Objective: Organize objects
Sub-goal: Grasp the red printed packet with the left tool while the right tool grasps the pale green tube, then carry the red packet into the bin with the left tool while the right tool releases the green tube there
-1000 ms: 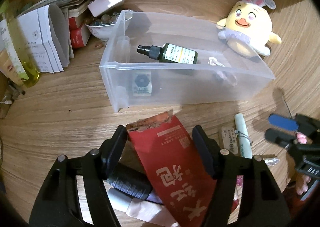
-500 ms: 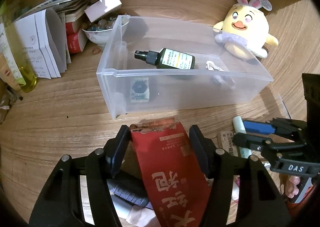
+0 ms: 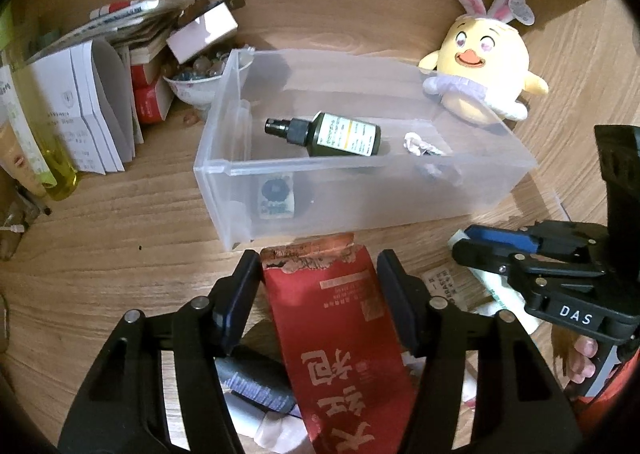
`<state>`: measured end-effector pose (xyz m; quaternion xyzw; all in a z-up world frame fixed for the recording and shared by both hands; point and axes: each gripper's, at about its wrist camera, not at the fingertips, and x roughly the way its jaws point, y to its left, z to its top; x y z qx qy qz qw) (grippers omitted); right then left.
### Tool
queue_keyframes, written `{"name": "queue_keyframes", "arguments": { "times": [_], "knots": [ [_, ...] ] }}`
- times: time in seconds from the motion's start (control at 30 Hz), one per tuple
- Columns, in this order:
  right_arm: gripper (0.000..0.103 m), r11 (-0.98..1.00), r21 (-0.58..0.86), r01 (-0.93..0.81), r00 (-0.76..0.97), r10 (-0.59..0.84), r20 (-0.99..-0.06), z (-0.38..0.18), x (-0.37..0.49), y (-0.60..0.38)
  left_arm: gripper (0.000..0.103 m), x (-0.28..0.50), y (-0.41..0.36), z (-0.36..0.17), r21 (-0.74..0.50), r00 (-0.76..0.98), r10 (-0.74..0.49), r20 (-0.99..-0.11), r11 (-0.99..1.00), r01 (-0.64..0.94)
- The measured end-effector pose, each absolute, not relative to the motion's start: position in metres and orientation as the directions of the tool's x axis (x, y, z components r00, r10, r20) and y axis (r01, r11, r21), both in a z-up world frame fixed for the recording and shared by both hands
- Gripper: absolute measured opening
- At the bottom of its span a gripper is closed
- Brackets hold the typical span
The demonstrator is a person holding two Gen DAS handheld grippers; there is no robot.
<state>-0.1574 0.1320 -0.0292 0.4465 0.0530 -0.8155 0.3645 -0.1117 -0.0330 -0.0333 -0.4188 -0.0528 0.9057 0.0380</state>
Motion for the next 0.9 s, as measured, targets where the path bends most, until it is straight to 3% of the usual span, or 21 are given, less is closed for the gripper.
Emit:
{"name": "queue_keyframes", "arguments": {
  "times": [0.27, 0.33, 0.4, 0.47, 0.67, 0.77, 0.9],
  "knots": [
    [0.017, -0.710, 0.221, 0.669, -0.341, -0.556, -0.758, -0.013, -0.151, 0.136, 0.059, -0.108, -0.030, -0.024, -0.137, -0.666, 0.123, -0.736, -0.990, -0.032],
    [0.022, -0.715, 0.221, 0.663, -0.330, -0.544, -0.772, -0.016, -0.151, 0.137, 0.059, -0.107, -0.030, -0.022, -0.142, -0.668, 0.126, -0.733, -0.989, -0.031],
    [0.037, -0.728, 0.225, 0.647, -0.337, -0.538, -0.773, -0.017, -0.150, 0.143, 0.059, -0.105, -0.030, -0.019, -0.144, -0.674, 0.127, -0.728, -0.989, -0.032],
    [0.039, -0.727, 0.244, 0.642, -0.336, -0.553, -0.762, -0.016, -0.147, 0.151, 0.059, -0.102, -0.031, -0.016, -0.149, -0.680, 0.130, -0.721, -0.988, -0.031],
    [0.039, -0.727, 0.137, 0.673, -0.402, -0.515, -0.757, -0.009, -0.119, 0.159, 0.059, -0.093, -0.031, -0.004, -0.165, -0.707, 0.141, -0.694, -0.986, -0.035],
    [0.028, -0.713, 0.116, 0.692, -0.386, -0.501, -0.775, -0.016, -0.112, 0.154, 0.059, -0.088, -0.030, 0.002, -0.169, -0.718, 0.143, -0.681, -0.985, -0.036],
    [0.022, -0.723, 0.108, 0.683, -0.375, -0.473, -0.797, -0.030, -0.118, 0.150, 0.059, -0.083, -0.030, 0.006, -0.175, -0.728, 0.146, -0.670, -0.984, -0.035]
  ]
}}
